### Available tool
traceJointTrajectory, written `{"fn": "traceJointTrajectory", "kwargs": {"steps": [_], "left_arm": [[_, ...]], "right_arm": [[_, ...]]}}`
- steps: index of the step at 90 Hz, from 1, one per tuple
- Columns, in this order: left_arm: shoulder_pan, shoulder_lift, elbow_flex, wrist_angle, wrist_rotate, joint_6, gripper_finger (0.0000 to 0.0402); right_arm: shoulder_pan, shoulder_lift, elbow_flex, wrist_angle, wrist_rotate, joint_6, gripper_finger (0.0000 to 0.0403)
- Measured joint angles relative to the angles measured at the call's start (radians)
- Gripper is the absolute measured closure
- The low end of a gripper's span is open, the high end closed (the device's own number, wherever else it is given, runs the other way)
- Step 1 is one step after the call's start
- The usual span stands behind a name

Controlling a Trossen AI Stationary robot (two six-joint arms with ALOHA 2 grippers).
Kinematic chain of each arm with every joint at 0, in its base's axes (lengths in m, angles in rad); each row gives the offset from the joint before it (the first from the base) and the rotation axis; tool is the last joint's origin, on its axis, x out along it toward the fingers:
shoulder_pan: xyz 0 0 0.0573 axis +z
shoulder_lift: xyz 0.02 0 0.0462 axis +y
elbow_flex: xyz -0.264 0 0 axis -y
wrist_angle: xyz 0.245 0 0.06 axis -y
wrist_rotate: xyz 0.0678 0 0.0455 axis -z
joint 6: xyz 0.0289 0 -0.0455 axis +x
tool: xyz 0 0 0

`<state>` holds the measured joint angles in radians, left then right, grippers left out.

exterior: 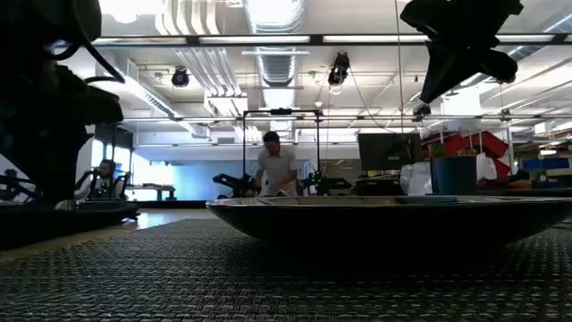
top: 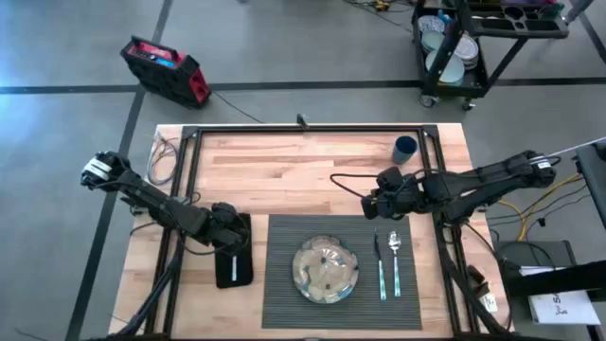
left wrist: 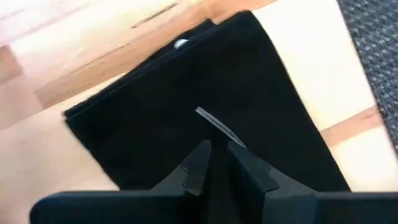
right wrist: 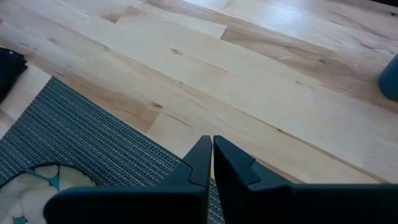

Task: Set table place
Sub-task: Adjust the blue fork on the folded black napkin

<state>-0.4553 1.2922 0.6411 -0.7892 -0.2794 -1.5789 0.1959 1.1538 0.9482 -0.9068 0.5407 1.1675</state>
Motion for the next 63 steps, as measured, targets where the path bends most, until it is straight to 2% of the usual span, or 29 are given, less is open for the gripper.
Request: {"fn": "traceJointTrajectory", "kwargs": {"steps": [63], "left_arm": [[0.001,0.0,-0.017,0.095,-0.018,0.031,0.0365]], "right_arm": [[0.0,0.0,0.0,0.0,0.0,0.0,0.0403]]}}
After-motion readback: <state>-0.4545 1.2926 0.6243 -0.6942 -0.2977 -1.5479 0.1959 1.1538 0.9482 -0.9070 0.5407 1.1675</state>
